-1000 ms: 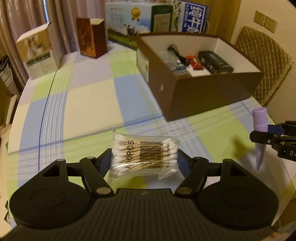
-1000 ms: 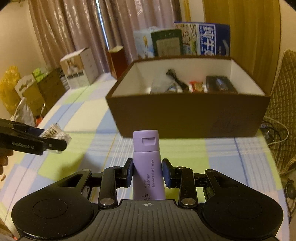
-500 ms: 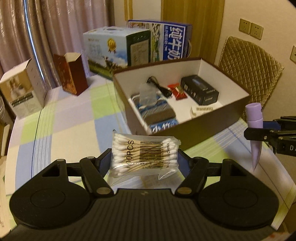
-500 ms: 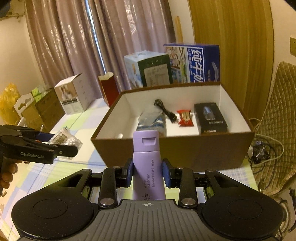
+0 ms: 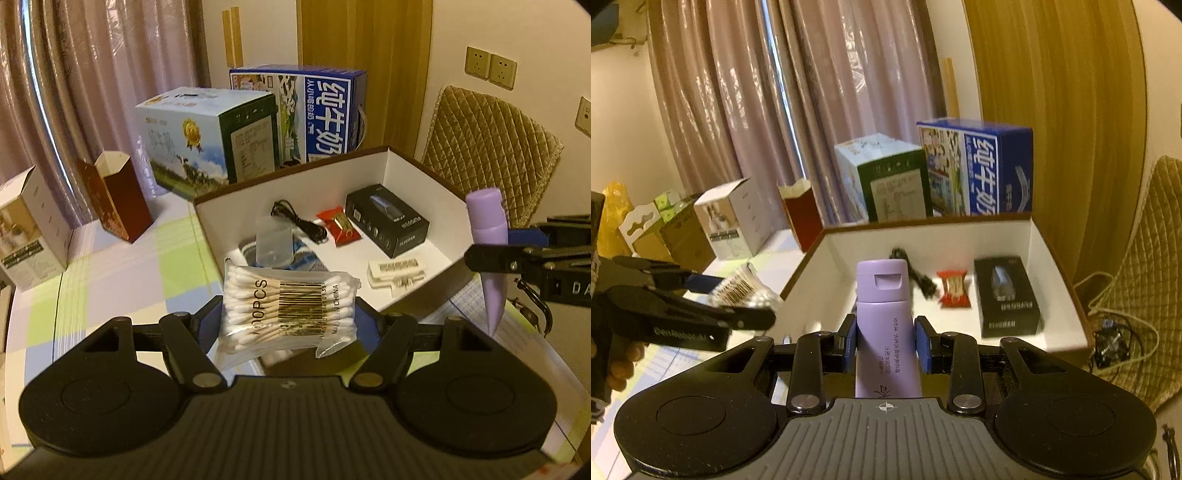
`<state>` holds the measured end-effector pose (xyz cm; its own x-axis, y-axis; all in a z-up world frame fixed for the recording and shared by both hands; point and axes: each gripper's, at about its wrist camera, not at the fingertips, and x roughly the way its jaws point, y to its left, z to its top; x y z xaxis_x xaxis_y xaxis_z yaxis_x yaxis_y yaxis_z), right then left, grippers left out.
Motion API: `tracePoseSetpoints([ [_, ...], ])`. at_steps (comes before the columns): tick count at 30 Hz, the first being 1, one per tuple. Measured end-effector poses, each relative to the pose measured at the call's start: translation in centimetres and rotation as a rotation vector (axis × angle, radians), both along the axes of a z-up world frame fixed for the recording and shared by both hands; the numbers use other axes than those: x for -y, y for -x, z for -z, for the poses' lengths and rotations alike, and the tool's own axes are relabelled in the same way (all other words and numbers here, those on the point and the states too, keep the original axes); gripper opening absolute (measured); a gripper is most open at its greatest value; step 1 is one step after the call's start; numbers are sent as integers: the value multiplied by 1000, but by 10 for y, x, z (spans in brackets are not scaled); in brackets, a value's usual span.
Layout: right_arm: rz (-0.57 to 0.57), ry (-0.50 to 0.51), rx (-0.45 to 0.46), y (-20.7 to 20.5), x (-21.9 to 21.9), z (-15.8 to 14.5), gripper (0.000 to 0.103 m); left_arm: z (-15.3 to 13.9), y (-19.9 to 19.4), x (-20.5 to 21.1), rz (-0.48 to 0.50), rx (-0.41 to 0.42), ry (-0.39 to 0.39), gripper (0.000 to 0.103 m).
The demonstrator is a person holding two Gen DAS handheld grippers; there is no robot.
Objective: Organize objects
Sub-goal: 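Carry the swab bag and lavender tube with both tools over the brown box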
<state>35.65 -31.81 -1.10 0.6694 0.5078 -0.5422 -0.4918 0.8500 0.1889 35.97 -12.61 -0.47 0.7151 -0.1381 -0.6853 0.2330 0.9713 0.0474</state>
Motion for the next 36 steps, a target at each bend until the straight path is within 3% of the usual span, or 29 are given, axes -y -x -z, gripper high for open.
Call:
tracePoseSetpoints([
  [15, -5, -17, 38, -83, -6, -17, 30, -2, -65, 19, 22, 5, -18, 69],
  [36, 17, -4, -79, -171, -18, 35, 30, 38, -130, 30, 17, -85, -65, 69],
])
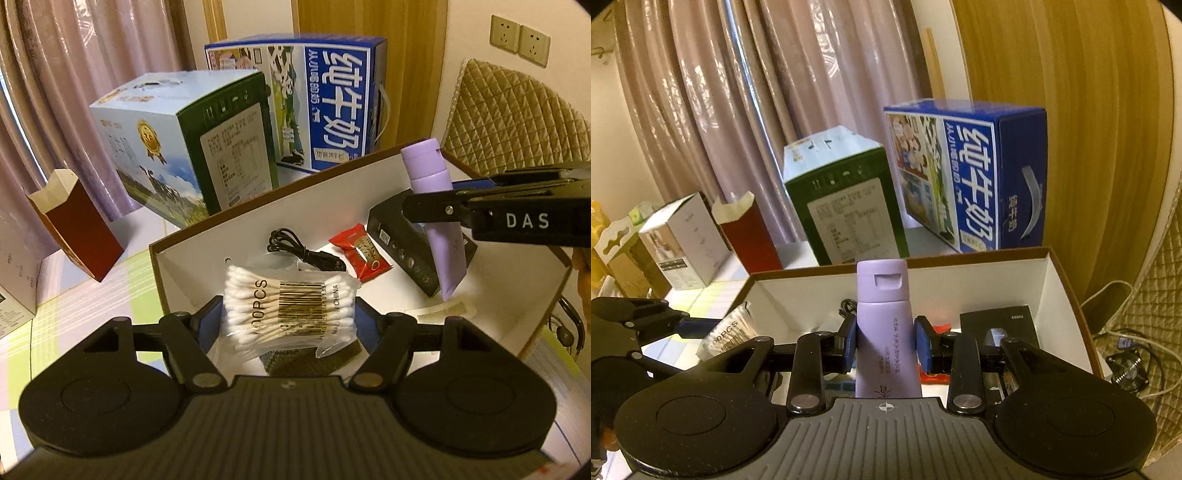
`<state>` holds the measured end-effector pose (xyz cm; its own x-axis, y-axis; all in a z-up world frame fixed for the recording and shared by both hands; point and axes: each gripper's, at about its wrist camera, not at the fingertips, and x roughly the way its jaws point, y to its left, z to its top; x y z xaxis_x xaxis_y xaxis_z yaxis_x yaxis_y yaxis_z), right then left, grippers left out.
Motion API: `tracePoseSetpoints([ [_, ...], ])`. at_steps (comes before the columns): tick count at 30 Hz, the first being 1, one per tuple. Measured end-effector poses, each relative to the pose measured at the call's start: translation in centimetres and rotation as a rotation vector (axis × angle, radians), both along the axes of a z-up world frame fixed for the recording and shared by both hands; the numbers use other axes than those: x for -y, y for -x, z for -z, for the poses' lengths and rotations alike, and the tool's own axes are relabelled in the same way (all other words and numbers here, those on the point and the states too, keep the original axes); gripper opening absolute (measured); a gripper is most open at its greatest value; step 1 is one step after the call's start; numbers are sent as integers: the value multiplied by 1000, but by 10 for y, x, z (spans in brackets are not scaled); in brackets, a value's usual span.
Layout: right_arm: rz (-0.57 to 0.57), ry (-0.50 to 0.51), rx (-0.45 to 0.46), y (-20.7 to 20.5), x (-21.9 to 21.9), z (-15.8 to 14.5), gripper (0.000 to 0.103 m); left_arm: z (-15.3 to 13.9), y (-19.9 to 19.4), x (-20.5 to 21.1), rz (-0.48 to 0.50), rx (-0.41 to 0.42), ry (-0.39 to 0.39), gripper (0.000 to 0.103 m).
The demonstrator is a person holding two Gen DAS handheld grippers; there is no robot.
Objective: Organize objects
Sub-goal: 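Carry the swab bag and lavender tube with both tools over the brown box, then lower the swab bag and lavender tube into the brown box and open both tools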
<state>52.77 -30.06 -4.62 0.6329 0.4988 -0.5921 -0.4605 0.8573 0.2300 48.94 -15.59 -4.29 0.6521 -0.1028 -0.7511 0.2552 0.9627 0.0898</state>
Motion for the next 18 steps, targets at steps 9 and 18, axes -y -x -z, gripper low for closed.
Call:
tracePoseSetpoints([
  [9, 3, 0, -38, -16, -1, 15, 30, 17, -15, 0, 3, -29, -26, 75],
  [18, -4, 0, -60, -24, -5, 23, 30, 21, -19, -2, 4, -41, -37, 84],
])
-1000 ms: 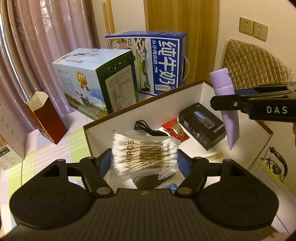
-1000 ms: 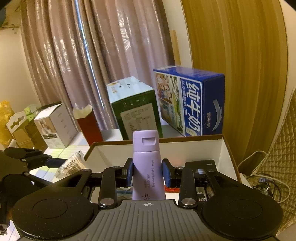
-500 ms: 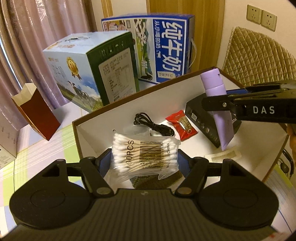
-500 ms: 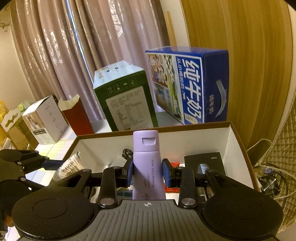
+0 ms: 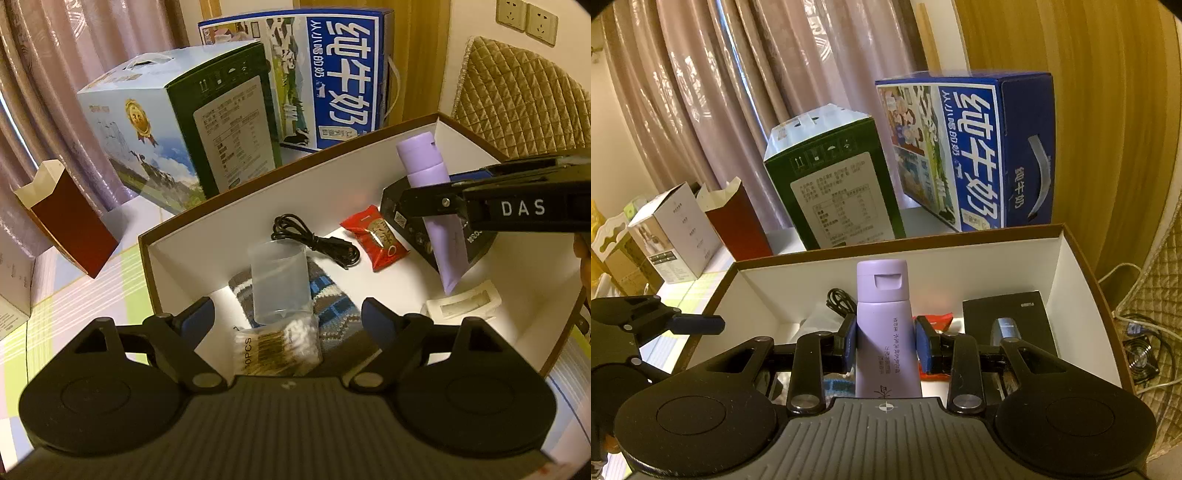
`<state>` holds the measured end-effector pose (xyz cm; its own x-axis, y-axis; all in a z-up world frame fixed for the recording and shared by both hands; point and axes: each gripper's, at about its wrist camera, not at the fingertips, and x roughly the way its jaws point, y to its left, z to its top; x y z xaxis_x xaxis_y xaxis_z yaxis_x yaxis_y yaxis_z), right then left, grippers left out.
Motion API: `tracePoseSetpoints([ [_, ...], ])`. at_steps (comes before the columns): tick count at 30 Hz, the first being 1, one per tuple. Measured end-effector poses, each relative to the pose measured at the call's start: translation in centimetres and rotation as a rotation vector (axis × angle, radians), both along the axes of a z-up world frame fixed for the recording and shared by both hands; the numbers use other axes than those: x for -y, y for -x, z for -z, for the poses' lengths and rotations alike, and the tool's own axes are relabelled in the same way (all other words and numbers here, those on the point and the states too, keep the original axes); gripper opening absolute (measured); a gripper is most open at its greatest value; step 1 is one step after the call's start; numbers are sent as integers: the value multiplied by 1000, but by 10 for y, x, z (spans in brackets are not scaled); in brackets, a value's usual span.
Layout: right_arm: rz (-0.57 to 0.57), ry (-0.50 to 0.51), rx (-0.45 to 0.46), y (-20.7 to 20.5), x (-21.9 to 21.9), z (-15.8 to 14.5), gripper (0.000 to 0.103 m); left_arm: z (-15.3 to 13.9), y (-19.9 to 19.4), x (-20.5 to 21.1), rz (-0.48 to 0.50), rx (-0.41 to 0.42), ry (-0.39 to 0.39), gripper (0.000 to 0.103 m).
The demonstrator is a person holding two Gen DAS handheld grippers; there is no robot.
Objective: Organize objects
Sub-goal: 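Lower the swab bag and lavender tube into the brown box and open both tools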
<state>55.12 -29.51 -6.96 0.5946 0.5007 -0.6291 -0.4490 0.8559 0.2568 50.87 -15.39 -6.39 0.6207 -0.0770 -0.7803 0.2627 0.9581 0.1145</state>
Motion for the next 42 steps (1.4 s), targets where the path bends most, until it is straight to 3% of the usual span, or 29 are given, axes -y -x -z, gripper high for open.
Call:
tracePoseSetpoints([
  [16, -26, 5, -33, -4, -16, 10, 30, -2, 1, -8, -19, 2, -14, 85],
  [31, -69, 82, -68, -7, -31, 22, 31, -2, 4, -14, -31, 0, -21, 86],
  [33, -72, 75, -68, -8, -32, 19, 57, -3, 4, -14, -29, 0, -22, 87],
  [34, -56, 75, -50, -7, -32, 16, 80, -3, 4, -13, -28, 0, -21, 88],
  [36, -55, 63, -18, -4, -29, 12, 83, -4, 5, -12, -26, 1, -19, 89],
  [42, -35, 72, -61, -5, -19, 11, 84, -4, 7, -10, -25, 2, -18, 91],
])
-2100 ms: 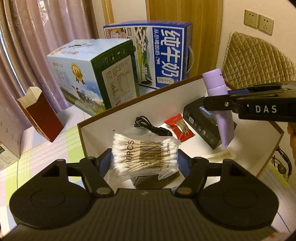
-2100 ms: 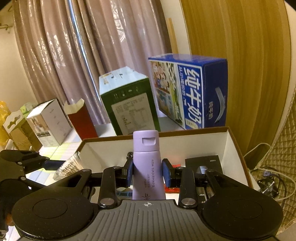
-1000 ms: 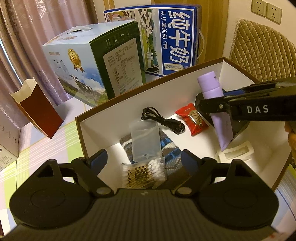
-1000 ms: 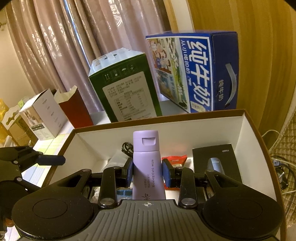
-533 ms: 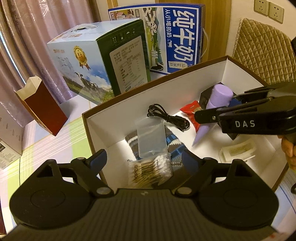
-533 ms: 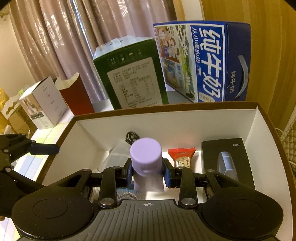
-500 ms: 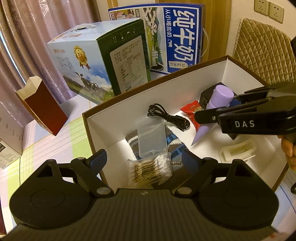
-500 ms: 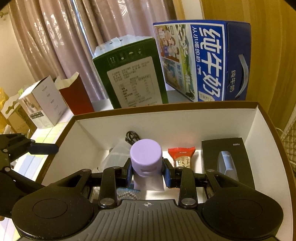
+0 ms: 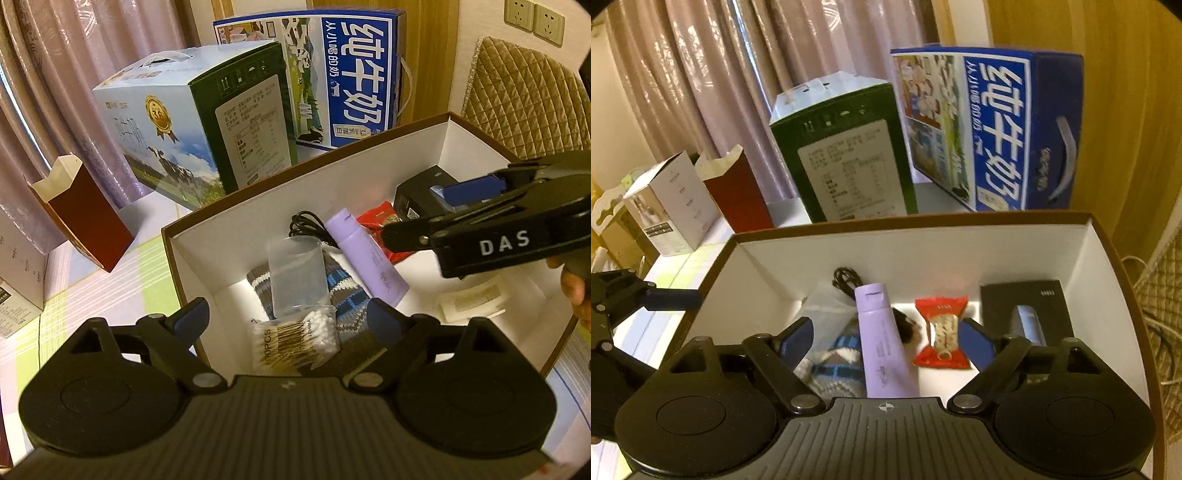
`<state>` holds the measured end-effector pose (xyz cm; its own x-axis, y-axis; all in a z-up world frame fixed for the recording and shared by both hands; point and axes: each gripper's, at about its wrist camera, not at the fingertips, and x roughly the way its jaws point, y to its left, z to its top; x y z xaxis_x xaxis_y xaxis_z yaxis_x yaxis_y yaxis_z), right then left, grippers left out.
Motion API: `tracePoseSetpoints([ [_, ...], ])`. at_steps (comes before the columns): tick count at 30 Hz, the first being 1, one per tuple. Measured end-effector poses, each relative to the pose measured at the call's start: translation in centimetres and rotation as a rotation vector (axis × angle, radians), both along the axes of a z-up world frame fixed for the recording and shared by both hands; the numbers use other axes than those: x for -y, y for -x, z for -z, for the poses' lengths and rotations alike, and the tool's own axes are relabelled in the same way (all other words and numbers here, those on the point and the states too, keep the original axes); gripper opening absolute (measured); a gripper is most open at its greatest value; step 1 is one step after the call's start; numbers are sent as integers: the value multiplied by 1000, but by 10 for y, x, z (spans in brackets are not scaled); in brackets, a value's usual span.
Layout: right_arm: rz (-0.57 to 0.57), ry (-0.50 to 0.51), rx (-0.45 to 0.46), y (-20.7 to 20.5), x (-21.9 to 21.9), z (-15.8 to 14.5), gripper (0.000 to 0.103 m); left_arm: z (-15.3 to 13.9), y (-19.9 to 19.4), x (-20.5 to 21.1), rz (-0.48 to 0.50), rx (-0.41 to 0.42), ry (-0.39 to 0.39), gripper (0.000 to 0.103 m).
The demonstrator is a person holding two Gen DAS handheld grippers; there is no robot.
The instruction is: Organize objects
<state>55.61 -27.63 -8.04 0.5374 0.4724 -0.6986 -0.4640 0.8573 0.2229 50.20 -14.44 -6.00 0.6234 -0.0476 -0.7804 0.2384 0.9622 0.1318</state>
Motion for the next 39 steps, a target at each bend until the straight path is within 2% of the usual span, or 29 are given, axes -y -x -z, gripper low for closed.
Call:
tracePoseSetpoints([
  [20, 75, -3, -31, 31, 40, -3, 101, -10, 14, 2, -29, 8, 6, 95],
  [25, 94, -3, -34, 46, 48, -7, 101, -18, 23, 2, -48, 14, 10, 98],
  [39, 119, -49, -15, 92, 68, -29, 101, -45, 67, 3, -113, 52, 33, 100],
])
